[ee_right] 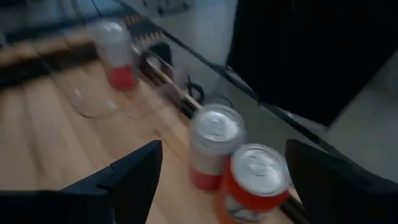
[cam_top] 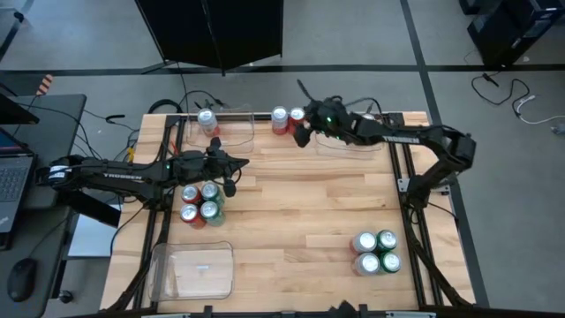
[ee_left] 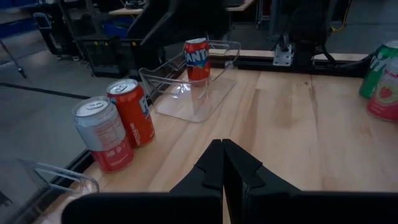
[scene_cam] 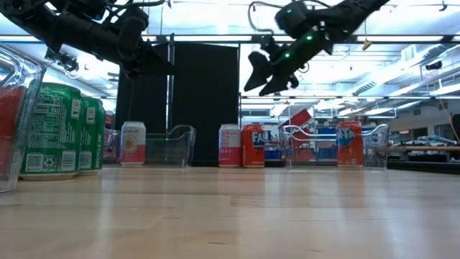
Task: Sort soda cans
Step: Put the red soda can into the top right transparent bin
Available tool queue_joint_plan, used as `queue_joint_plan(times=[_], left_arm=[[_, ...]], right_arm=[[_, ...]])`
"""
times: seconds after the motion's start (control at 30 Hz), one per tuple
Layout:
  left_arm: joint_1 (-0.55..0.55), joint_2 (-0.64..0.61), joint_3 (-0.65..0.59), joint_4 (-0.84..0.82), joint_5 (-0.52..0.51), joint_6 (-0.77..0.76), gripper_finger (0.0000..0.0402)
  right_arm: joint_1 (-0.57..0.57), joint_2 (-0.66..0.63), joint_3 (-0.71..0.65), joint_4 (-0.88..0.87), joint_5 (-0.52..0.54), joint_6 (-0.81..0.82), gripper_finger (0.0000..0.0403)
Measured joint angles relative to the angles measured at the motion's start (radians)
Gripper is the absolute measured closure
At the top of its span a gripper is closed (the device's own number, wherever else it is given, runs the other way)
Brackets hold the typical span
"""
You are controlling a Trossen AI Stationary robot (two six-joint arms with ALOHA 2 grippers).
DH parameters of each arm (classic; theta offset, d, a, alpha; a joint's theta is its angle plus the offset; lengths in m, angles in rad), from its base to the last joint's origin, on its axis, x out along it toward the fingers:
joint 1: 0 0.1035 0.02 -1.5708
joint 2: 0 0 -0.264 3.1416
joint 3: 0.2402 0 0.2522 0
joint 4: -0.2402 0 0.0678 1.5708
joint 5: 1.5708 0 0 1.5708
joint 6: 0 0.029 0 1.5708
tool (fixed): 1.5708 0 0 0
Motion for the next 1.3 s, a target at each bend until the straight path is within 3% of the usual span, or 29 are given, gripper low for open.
queue_joint_plan(times=[0.17, 0.33, 0.63, 0.87, 1.17, 1.3], left_arm=[[0.0, 0.0, 0.0, 0.001, 0.0, 0.018, 0.0401], [0.0, 0.0, 0.0, -0.001, 0.0, 0.019, 0.0401], [0.0, 0.0, 0.0, -0.019, 0.0, 0.022, 0.0401], [0.0, 0.0, 0.0, -0.019, 0.0, 0.033, 0.0401], [0.0, 0.0, 0.0, -0.022, 0.0, 0.033, 0.0401], [0.0, 0.0, 0.0, -0.022, 0.0, 0.032, 0.0401]], right_arm=[[-0.039, 0.11, 0.134, -0.187, -0.019, -0.061, 0.0068], [-0.078, 0.213, 0.216, -0.22, -0.06, -0.079, 0.0062], [-0.107, 0.322, 0.297, -0.27, -0.044, -0.117, 0.0066], [-0.113, 0.331, 0.302, -0.293, -0.036, -0.103, 0.0082], [-0.104, 0.317, 0.301, -0.324, -0.054, -0.094, 0.0151], [-0.084, 0.284, 0.295, -0.36, -0.071, -0.077, 0.0141]])
